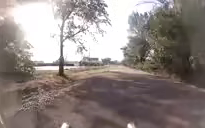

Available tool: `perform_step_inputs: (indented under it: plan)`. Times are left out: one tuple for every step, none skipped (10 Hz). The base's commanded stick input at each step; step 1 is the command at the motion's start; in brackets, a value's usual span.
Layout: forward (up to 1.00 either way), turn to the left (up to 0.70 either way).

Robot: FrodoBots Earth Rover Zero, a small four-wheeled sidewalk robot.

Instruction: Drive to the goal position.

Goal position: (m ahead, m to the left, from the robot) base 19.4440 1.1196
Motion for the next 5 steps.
perform_step_inputs:
  plan:
    - [0.7,0.0]
    - [0.7,0.0]
    - [0.7,0.0]
    - [0.7,0.0]
    - [0.7,0.0]
